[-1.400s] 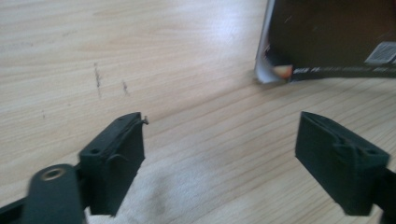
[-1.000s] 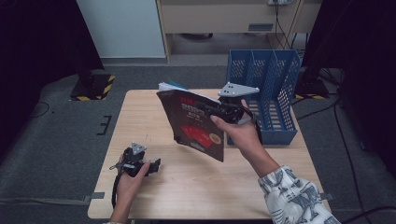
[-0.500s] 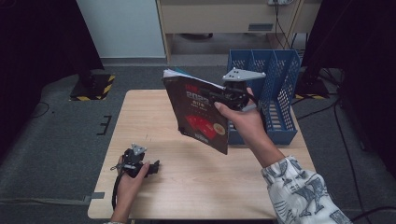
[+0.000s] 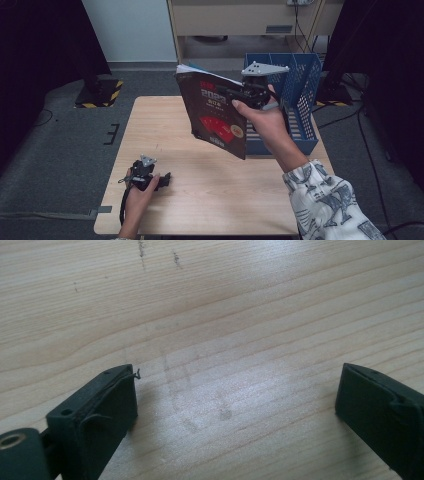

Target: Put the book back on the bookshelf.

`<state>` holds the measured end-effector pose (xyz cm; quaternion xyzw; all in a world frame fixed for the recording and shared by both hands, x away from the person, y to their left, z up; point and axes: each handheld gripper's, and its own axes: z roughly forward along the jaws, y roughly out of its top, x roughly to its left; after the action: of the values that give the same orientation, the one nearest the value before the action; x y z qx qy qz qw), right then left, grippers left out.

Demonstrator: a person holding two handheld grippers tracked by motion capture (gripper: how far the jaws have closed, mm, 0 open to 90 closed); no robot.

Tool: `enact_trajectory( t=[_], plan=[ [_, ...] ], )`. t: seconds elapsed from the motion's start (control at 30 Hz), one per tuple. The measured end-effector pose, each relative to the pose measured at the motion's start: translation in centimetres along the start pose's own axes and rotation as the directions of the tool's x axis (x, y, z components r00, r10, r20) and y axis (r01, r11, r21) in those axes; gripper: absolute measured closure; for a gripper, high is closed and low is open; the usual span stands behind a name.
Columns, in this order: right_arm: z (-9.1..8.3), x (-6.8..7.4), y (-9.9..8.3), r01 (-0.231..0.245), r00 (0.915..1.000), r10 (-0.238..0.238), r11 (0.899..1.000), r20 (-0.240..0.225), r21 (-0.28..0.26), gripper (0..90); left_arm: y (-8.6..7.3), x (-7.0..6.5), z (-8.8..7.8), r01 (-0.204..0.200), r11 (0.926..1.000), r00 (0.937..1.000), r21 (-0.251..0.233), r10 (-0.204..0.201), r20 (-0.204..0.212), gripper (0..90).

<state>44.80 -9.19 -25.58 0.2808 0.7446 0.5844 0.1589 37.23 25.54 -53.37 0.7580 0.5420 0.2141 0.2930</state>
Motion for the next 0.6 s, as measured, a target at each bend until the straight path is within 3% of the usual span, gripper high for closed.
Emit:
enact_trajectory(
  t=[0.6],
  plan=[
    [-1.8,-2.0,1.7,0.001,0.9978,0.0,1.0,0.066,-0.011,86.9,-0.4,-0.3,0.1,0.013,0.9995,0.9999,-0.029,-0.013,-0.009,0.0]
  ],
)
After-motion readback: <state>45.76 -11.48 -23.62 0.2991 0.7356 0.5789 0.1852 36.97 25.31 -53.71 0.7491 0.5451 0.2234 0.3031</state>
